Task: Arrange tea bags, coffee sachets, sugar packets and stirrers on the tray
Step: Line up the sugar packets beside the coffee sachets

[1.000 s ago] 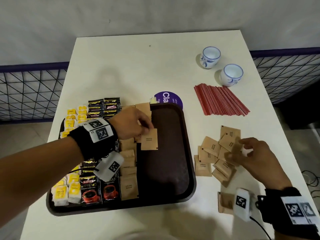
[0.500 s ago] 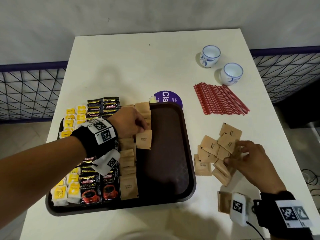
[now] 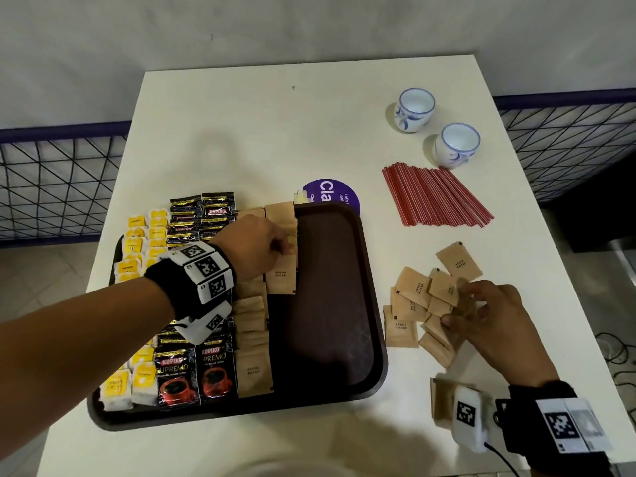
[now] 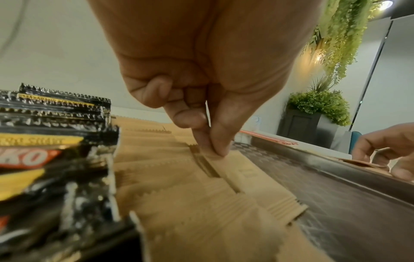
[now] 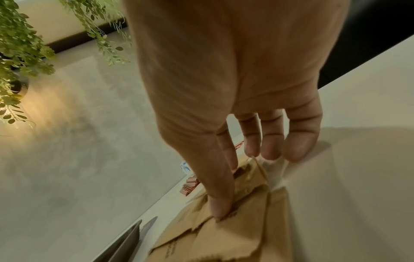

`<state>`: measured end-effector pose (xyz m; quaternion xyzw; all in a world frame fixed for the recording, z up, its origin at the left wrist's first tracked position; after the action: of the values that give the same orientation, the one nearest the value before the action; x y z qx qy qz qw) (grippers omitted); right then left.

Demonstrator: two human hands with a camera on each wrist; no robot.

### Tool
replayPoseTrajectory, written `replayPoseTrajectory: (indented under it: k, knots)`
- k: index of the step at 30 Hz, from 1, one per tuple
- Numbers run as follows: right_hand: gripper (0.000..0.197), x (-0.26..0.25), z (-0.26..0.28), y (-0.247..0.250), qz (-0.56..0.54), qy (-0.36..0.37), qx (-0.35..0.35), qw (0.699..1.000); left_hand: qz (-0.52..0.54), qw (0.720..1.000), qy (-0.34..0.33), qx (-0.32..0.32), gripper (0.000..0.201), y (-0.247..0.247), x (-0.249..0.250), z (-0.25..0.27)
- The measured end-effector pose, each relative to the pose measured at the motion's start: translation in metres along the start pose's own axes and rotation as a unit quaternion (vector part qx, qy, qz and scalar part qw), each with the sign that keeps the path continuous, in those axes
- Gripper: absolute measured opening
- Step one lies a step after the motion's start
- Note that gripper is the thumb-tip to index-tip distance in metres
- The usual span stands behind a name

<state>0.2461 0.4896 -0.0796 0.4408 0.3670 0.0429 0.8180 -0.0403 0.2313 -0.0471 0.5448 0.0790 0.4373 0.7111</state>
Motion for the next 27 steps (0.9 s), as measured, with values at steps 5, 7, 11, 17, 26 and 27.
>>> replayPoseTrajectory:
  k: [5,7,11,17,26,27]
  knots:
    - [0.062,0.002,-0.001,0.001,-0.033,-0.004,0.008,0.999,-0.029,1.0,0.001,0.006,0.023,-0.001,0.0,0.001]
    - [0.064,0.001,-0.002,0.002,-0.05,0.003,0.012,0.999,-0.04,0.999,-0.013,0.021,0.022,0.002,0.006,0.0]
    - [0.059,0.0,-0.003,0.005,-0.096,0.0,0.009,0.995,-0.035,0.997,-0.043,0.054,0.016,0.011,0.024,-0.001]
    - [0.05,-0.004,0.001,0.011,-0.201,-0.005,0.004,0.98,0.009,0.995,-0.098,0.028,0.011,0.008,0.064,-0.007]
    - [0.038,-0.013,-0.005,0.009,-0.257,0.008,-0.011,0.966,-0.007,0.978,-0.203,-0.053,0.031,-0.033,0.147,-0.021]
    - [0.036,-0.011,-0.005,0.009,-0.258,0.006,-0.008,0.966,-0.018,0.975,-0.21,-0.067,0.037,-0.039,0.156,-0.024]
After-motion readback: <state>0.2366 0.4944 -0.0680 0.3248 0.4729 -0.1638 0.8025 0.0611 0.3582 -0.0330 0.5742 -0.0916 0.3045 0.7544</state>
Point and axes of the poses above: each hand's wrist, its own z-axis away from the middle knuckle, its own y-axis out of the back of the hand, x = y × z, the point moved 7 cm from there along -z, towards the middle knuckle
